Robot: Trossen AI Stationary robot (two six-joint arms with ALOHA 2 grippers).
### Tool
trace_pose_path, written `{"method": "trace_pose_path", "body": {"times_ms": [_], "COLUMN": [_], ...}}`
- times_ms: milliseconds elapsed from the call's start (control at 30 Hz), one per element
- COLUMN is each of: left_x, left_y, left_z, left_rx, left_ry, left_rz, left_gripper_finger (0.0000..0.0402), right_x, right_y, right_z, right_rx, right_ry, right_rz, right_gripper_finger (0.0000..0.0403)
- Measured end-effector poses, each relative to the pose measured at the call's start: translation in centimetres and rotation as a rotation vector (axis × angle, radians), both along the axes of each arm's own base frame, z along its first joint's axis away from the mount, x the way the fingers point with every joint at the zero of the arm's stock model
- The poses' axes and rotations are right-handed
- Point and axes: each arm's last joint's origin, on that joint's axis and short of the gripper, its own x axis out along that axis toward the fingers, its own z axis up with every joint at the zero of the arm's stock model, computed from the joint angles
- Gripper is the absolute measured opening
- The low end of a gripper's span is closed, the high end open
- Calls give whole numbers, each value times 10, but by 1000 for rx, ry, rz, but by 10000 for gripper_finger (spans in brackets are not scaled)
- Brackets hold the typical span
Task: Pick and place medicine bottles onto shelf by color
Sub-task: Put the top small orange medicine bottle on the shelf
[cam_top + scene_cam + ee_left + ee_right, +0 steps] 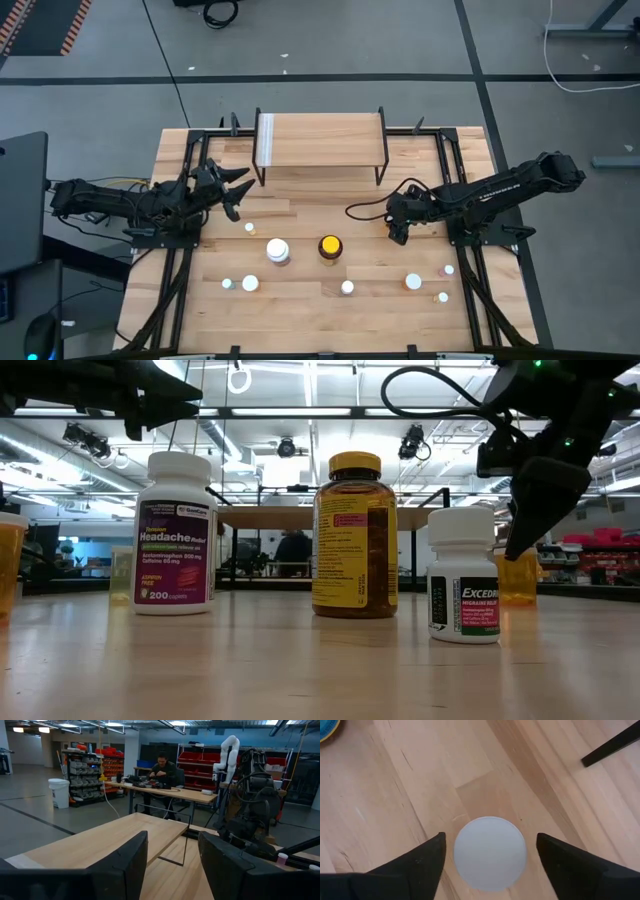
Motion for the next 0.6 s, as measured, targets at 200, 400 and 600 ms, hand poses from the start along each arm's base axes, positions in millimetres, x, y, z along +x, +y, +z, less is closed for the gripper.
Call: {"method": "trace_pose_path", "body": {"times_ms": [200,400,600], "left_x": [0,0,0], "left_y": [0,0,0], "left_z": [0,-1,-1], "left_rx": [0,1,1], "left_ry": [0,8,9], "left_rz": [0,0,0], "left_gripper_finger": [179,176,178], "right_x": [0,0,0], "right_y": [0,0,0], "right_z": [0,0,1], "right_rx": [-1,-9,-11], "right_ry": [0,2,6], "right_rz": [1,17,27], "right_gripper_finger": [244,227,233]}}
